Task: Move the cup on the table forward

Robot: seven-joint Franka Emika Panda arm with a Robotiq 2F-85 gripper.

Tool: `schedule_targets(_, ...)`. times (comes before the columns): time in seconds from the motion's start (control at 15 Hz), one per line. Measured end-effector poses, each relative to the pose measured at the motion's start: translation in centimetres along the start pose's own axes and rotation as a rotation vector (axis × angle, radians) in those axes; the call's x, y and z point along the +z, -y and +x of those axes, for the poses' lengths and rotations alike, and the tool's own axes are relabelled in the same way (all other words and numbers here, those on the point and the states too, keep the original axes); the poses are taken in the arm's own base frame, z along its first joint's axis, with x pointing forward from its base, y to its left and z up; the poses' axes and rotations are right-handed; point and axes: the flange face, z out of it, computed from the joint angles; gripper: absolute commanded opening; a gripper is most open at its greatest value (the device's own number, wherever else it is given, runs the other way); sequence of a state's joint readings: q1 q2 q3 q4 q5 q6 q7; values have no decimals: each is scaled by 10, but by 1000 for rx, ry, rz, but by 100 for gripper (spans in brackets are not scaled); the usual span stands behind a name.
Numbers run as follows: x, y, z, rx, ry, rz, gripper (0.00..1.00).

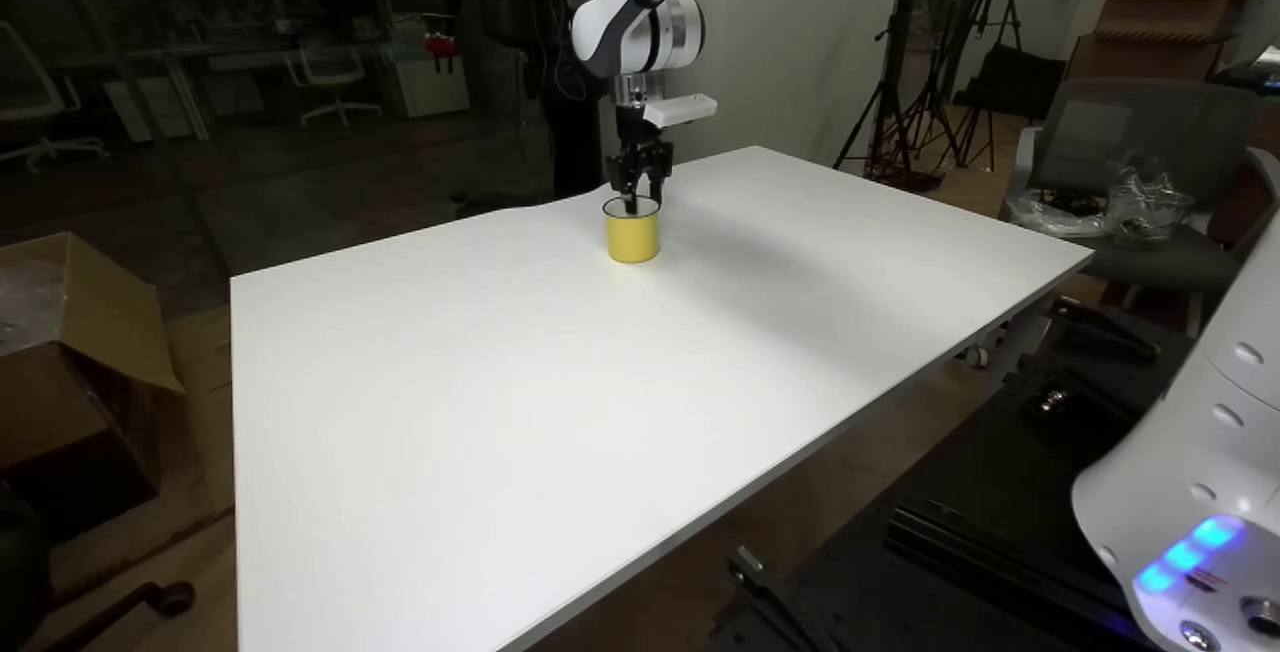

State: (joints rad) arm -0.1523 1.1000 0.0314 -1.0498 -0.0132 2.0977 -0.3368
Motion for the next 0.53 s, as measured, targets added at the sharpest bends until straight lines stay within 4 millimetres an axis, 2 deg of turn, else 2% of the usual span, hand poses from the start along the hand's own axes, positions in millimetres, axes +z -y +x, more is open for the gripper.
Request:
schedule_targets(0.27, -12, 5, 8, -11, -29, -13, 100)
schedule_targets(0.53, -45, 24, 21, -35, -84, -33, 100)
